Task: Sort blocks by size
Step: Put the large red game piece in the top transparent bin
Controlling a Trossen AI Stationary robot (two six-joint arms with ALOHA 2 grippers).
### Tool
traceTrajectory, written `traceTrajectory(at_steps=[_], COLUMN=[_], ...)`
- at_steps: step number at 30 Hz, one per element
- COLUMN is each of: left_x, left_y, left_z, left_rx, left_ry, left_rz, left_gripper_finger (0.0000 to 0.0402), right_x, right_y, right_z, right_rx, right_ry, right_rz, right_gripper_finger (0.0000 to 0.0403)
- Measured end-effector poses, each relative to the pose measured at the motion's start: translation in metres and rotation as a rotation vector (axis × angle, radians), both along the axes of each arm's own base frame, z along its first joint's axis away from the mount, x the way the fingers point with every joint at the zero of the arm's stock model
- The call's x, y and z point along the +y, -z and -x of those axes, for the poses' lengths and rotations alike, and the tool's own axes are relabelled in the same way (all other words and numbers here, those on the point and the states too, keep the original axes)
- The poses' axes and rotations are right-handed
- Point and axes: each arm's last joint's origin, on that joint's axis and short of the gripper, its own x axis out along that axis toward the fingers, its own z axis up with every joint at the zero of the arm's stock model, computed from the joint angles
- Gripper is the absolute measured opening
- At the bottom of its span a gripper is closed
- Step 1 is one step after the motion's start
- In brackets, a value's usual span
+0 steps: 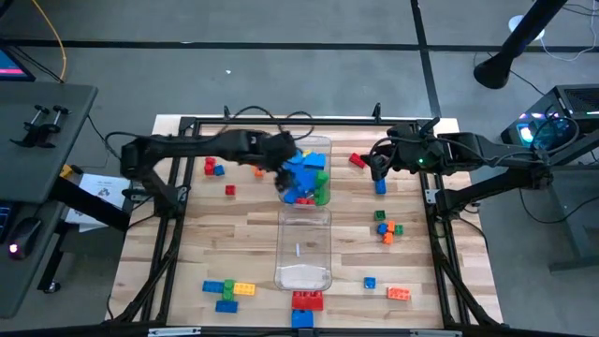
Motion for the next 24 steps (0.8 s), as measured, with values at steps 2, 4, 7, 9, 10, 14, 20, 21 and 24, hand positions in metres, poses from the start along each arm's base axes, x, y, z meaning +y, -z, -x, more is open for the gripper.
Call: traceTrajectory(at_steps=[2,4,7,9,10,14,20,21,24], left_x=[-0.003,-0.002,0.007,0.014,0.017,0.026,0.047,0.051,0.066], left_y=[-0.012,-0.013,0.006,0.03,0.041,0.077,0.11,0.112,0.118], left_z=[0.022,0.052,0.103,0.14,0.157,0.198,0.208,0.208,0.209], left_rx=[-0.012,-0.053,-0.075,0.004,0.036,0.07,-0.042,-0.054,-0.052], left_ry=[-0.141,-0.339,-0.618,-0.808,-0.901,-1.137,-1.242,-1.242,-1.236], left_rz=[-0.054,-0.119,-0.1,-0.05,-0.02,0.074,0.139,0.133,0.113], left_gripper_finger=[0.0283,0.0282,0.0282,0.0282,0.0282,0.0282,0.0282,0.0282,0.0282], right_x=[0.0,0.0,0.0,0.0,0.0,0.0,0.0,0.0,0.0], right_y=[0.0,0.0,0.0,0.0,0.0,0.0,0.0,0.0,0.0], right_z=[0.0,0.0,0.0,0.0,0.0,0.0,0.0,0.0,0.0], right_rx=[0.004,0.009,0.01,0.01,0.01,0.011,0.015,0.015,0.015], right_ry=[-0.006,-0.014,-0.014,-0.014,-0.015,-0.015,-0.021,-0.021,-0.03], right_rz=[0.006,0.014,0.014,0.014,0.014,0.014,0.022,0.021,0.013], right_gripper_finger=[0.0271,0.0271,0.0271,0.0271,0.0271,0.0271,0.0271,0.0271,0.0271])
